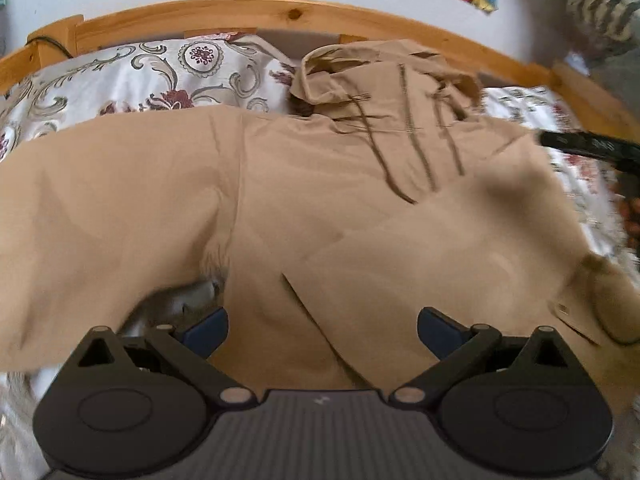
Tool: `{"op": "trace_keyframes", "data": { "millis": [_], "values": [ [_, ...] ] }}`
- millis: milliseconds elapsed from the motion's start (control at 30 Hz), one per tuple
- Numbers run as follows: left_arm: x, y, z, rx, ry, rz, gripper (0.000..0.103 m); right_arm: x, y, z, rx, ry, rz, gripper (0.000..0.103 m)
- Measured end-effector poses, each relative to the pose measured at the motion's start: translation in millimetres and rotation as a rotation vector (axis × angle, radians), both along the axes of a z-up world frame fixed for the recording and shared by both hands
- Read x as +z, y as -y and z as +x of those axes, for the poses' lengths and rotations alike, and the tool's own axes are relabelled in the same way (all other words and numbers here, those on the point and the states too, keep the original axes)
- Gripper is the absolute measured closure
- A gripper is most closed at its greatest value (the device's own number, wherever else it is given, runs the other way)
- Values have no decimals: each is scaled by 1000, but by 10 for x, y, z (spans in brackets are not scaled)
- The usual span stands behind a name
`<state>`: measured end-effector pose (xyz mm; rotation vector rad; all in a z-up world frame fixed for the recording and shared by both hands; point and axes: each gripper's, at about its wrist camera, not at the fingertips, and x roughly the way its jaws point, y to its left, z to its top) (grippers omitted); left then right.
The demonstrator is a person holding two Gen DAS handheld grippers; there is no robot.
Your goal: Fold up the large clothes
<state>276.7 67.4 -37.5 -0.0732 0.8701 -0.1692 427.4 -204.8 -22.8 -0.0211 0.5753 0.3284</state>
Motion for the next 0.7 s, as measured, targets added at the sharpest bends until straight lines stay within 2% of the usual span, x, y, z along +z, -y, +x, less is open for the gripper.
{"op": "trace_keyframes", "data": {
  "millis": [67,133,167,200,233,267,333,400,467,500,533,567,633,700],
  "values": [
    [-103,64,153,8,-5,-8,1,-203,228,127,-93,-22,-33,25],
    [-223,131,293,14,-20,-15,1,-430,400,223,-142,-78,-54,36],
    [-281,162,340,19,-28,-3,1,-526,461,228,-158,-94,-61,47],
    [-353,197,387,29,-38,24,1,-614,522,234,-170,-108,-66,53],
    [-423,235,428,39,-52,57,2,-693,613,192,-177,-98,-69,65],
    [-498,267,463,47,-68,91,3,-718,641,158,-183,-76,-83,82],
    [-645,295,511,77,-107,163,4,-686,633,127,-214,-46,-109,102],
    [-727,249,529,106,-102,149,2,-670,638,102,-270,-3,-145,103],
    [-737,224,541,129,-101,128,1,-777,674,190,-276,-43,-187,103],
    [-728,224,542,133,-101,128,1,-777,716,173,-286,-43,-163,103],
    [-717,222,531,132,-97,128,2,-738,732,138,-296,-43,-133,99],
    [-702,214,501,128,-89,126,2,-696,739,81,-301,-45,-99,89],
    [-645,167,396,131,-73,107,2,-601,693,-95,-301,-26,-69,87],
    [-567,77,246,156,-50,57,2,-512,608,-298,-257,-2,-47,78]
  ]
}}
